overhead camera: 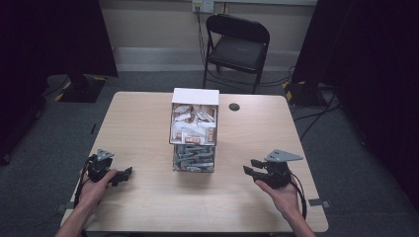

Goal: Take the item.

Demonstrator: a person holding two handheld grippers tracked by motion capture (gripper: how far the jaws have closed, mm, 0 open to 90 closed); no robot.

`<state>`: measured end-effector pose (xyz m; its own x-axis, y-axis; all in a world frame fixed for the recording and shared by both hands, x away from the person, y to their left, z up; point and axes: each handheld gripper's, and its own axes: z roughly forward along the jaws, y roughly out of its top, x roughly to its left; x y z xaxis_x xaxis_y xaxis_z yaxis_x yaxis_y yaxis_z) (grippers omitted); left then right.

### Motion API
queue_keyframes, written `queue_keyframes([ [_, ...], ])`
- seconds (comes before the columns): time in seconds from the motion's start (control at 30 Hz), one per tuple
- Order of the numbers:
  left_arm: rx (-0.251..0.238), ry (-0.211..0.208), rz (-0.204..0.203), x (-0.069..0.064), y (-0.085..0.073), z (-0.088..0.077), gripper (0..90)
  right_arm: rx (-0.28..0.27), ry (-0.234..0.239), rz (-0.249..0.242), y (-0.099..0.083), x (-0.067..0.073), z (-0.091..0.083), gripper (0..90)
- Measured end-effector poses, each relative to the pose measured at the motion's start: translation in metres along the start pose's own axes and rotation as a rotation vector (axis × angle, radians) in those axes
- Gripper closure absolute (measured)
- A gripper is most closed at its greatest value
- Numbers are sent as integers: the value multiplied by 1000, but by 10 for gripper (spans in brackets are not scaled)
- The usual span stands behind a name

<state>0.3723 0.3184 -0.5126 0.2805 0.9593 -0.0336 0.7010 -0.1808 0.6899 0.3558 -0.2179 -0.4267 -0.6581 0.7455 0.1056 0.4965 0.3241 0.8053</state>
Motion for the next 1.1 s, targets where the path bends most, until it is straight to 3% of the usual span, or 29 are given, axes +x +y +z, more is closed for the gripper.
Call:
queue_keyframes([
  [0.07, 0, 0, 0, 0, 0, 0, 0, -11, 36, 13, 3, 4, 2, 579],
  [0.2, 0, 0, 0, 0, 0, 0, 0, -1, 40, -32, 10, 14, 7, 578],
  [0.33, 0, 0, 0, 0, 0, 0, 0, 2, 73, -12, 15, 19, 12, 577],
  [0.87, 0, 0, 0, 0, 0, 0, 0, -6, 153, -94, 36, 46, 29, 615],
  [1.0, 0, 0, 0, 0, 0, 0, 0, -7, 205, -100, 45, 54, 35, 631],
  [1.1, 0, 0, 0, 0, 0, 0, 0, -9, 216, -122, 48, 61, 40, 635],
])
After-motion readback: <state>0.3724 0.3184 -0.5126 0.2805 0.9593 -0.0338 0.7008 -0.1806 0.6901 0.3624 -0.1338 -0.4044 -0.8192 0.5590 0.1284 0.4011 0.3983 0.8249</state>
